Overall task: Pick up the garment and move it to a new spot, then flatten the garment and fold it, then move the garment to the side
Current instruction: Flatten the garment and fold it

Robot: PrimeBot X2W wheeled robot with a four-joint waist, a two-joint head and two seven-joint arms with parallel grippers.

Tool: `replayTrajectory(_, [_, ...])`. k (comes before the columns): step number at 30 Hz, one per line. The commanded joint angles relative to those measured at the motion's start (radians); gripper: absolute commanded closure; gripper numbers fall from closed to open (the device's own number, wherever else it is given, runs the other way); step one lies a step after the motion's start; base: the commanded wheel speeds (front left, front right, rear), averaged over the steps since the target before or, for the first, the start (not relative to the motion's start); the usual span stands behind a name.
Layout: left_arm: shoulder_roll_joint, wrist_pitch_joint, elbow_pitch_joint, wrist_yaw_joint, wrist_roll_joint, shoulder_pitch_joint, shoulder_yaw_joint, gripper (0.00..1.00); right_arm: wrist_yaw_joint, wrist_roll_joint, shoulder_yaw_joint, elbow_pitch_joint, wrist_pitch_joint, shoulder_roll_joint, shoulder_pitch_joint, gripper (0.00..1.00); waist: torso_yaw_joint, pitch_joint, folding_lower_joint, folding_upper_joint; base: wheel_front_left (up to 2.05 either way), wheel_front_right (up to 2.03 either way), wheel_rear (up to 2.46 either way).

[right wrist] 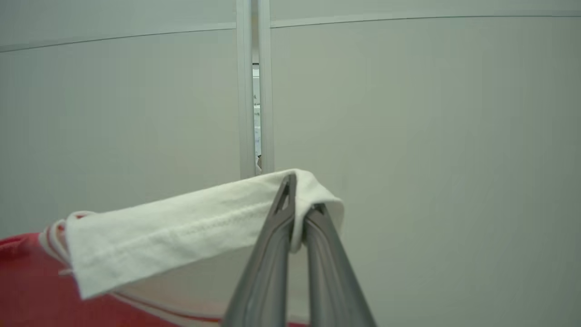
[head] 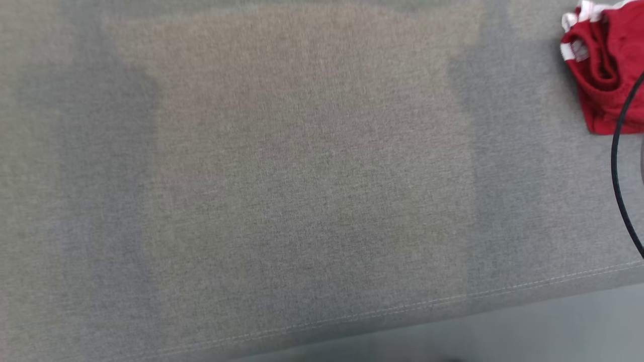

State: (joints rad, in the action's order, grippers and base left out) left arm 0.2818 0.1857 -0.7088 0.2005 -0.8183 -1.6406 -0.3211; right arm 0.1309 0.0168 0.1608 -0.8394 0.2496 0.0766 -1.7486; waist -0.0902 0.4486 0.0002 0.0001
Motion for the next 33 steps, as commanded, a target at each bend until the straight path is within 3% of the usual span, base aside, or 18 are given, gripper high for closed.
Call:
replayTrajectory(1, [-0.004, 0.030, -0.034, -0.015, 0.007, -0.020, 0.010, 1.00, 0.000, -0.025, 0.019, -0.012, 0.011, -0.005, -0.010, 1.00, 0.007, 0.113, -0.0002, -0.0001, 0.00, 0.00, 0.00])
replayTrajectory(11, [-0.015, 0.065, -0.220, -0.108, 0.003, 0.008, 0.006, 1.00, 0.000, -0.016, -0.028, -0.064, 0.016, -0.023, 0.074, 1.00, 0.027, 0.156, -0.0002, -0.0001, 0.00, 0.00, 0.00])
replayTrajectory(20, [-0.025, 0.025, -0.299, -0.198, -0.033, 0.056, -0.001, 1.00, 0.000, 0.123, -0.168, -0.139, 0.016, -0.025, 0.139, 1.00, 0.034, 0.128, -0.0002, -0.0001, 0.00, 0.00, 0.00])
replayTrajectory(26, [-0.011, -0.031, -0.345, -0.275, -0.066, 0.202, -0.013, 1.00, -0.001, 0.307, -0.318, -0.151, -0.032, 0.002, 0.303, 1.00, 0.037, 0.026, -0.0002, -0.0001, 0.00, 0.00, 0.00])
replayTrajectory(33, [0.015, -0.113, -0.332, -0.319, -0.103, 0.439, -0.043, 1.00, 0.000, 0.556, -0.463, -0.006, -0.168, 0.102, 0.617, 1.00, 0.038, -0.113, -0.0002, -0.0001, 0.00, 0.00, 0.00])
